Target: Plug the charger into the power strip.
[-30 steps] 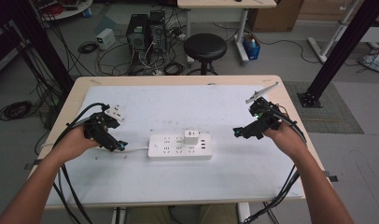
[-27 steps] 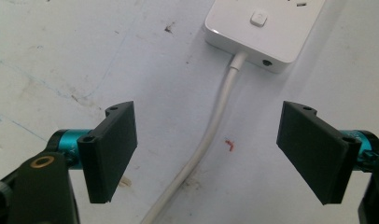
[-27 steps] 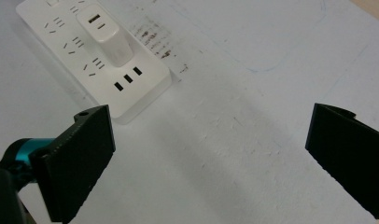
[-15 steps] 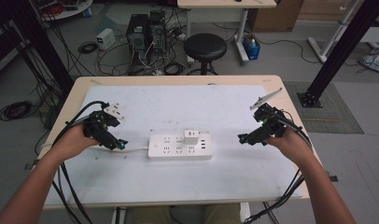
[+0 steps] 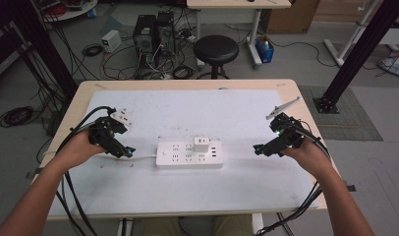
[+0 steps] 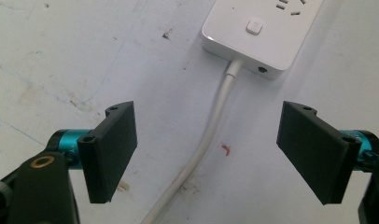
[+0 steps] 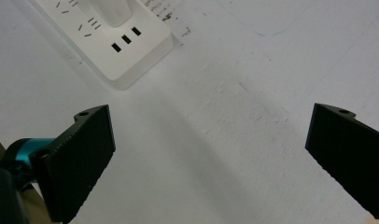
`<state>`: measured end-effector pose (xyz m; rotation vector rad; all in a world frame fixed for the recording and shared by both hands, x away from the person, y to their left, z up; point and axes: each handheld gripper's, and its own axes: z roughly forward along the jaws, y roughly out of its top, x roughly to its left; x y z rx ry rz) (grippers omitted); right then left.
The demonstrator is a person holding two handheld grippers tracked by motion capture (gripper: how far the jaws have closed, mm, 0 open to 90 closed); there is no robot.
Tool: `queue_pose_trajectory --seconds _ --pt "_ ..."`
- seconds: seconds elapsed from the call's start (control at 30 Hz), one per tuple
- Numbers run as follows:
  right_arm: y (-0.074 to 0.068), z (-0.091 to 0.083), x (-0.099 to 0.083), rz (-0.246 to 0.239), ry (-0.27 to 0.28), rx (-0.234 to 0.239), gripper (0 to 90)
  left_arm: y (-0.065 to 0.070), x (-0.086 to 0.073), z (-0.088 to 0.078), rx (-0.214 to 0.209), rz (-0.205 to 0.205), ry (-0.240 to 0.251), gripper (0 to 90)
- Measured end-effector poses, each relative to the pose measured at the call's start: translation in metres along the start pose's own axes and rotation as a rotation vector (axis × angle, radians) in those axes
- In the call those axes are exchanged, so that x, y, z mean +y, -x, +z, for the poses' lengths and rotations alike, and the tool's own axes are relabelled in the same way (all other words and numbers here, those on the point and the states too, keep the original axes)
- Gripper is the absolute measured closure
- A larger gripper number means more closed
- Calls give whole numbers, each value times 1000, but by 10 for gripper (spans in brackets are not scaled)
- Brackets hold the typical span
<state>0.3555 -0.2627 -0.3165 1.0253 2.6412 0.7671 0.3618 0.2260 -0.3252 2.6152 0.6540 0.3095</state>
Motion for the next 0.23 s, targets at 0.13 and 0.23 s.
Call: queue_pose_trajectory --seconds 0.13,0.23 --pt "0 2 -3 6 -6 6 8 1 0 1 -5 4 -1 202" --pt "0 2 -4 5 -5 6 8 0 -1 2 -8 2 -4 202"
